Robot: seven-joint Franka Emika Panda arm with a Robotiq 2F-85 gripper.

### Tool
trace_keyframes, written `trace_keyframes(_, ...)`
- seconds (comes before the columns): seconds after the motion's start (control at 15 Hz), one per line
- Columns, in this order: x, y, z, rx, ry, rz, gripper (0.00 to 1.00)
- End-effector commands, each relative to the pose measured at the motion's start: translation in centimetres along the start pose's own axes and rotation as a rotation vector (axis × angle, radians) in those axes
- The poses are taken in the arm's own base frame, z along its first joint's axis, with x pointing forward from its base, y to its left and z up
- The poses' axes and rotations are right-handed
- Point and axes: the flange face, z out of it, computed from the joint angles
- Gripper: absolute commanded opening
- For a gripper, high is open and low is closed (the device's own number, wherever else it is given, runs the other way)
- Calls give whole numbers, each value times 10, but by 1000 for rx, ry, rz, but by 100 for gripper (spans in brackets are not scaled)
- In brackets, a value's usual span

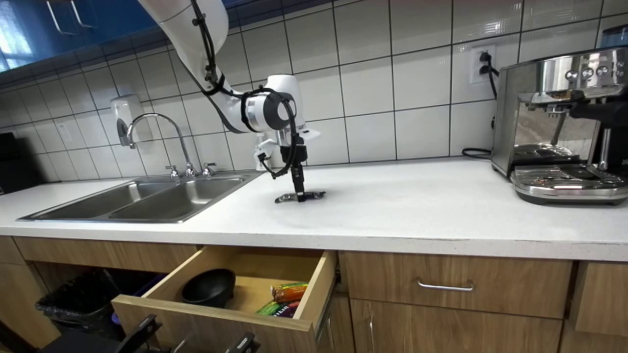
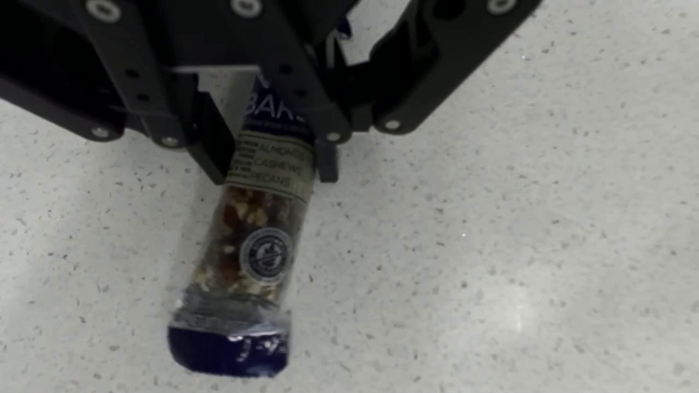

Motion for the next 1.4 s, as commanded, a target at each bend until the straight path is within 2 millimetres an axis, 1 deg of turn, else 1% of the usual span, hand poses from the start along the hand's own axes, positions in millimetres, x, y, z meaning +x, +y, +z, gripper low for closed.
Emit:
trace_keyframes(0.0,2,-1,-5,-10,6,12,15)
trace_keyframes(0.07,2,-1,-5,-10,6,12,7)
trace_keyframes(0.13,2,-1,-5,-9,6,10,5)
trace_keyframes(0.2,1,0,-6,-8,6,8,7)
trace_keyframes(0.6,-9,9,-16,16,7,-16,7)
trace_keyframes(1.0,-24,33,-28,40,16,-37,7)
trace_keyframes(1.33,-36,61,-37,50,18,-52,7)
